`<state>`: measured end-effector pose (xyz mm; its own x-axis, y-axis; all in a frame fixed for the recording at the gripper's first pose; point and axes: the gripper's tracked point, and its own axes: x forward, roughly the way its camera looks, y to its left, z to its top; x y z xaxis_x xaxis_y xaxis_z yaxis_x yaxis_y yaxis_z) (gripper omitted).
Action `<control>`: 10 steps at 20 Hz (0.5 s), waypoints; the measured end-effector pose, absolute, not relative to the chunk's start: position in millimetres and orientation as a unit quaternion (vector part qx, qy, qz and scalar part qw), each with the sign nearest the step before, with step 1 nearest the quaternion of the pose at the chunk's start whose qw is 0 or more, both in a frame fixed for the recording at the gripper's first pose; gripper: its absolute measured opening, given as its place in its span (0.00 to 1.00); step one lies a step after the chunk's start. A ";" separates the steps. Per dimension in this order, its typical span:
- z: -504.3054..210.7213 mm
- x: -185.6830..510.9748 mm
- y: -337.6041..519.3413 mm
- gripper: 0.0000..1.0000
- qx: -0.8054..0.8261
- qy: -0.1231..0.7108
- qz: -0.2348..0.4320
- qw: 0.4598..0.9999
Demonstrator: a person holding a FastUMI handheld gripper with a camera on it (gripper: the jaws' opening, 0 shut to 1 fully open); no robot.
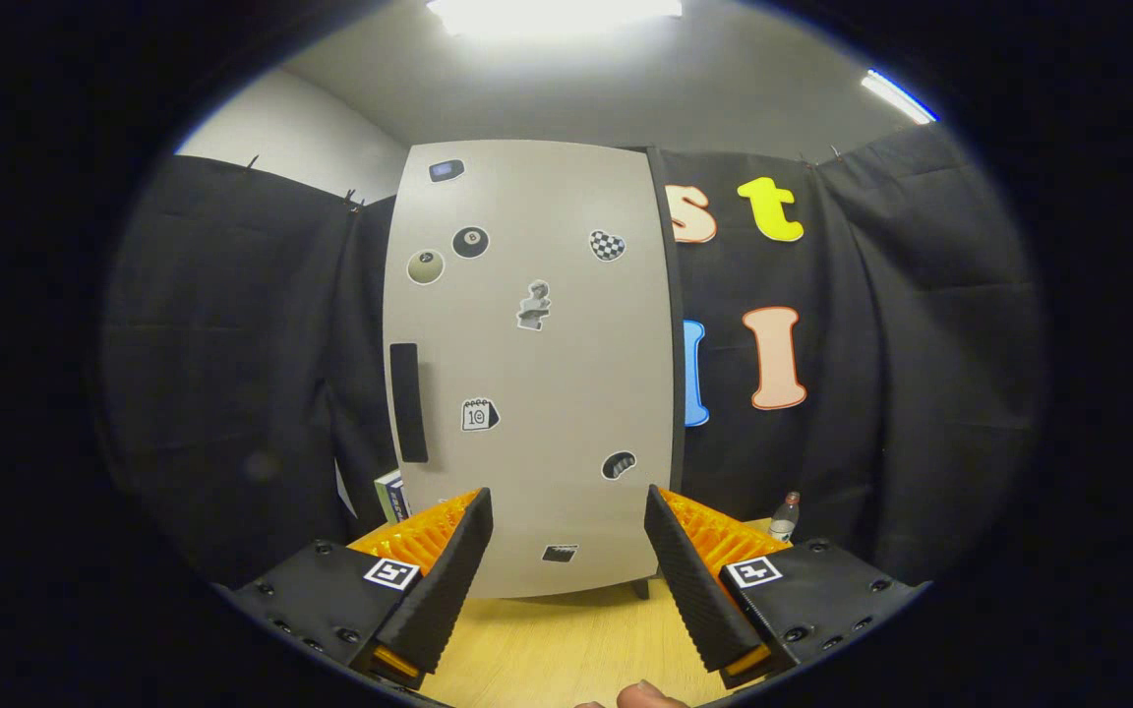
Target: Open the shoe cabinet door, grab the shoes and put them into the shoe cabinet, then close the shoe cabinet door.
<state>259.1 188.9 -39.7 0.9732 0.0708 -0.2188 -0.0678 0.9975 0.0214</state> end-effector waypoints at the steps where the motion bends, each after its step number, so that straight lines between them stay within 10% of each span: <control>1: -39.8 256.7 185.4 0.97 0.008 0.109 0.032 0.994; 10: -37.0 249.9 176.5 0.97 0.008 0.102 0.030 0.994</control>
<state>249.9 176.5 -37.0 0.9776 0.0605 -0.2017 -0.0571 0.9981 0.0226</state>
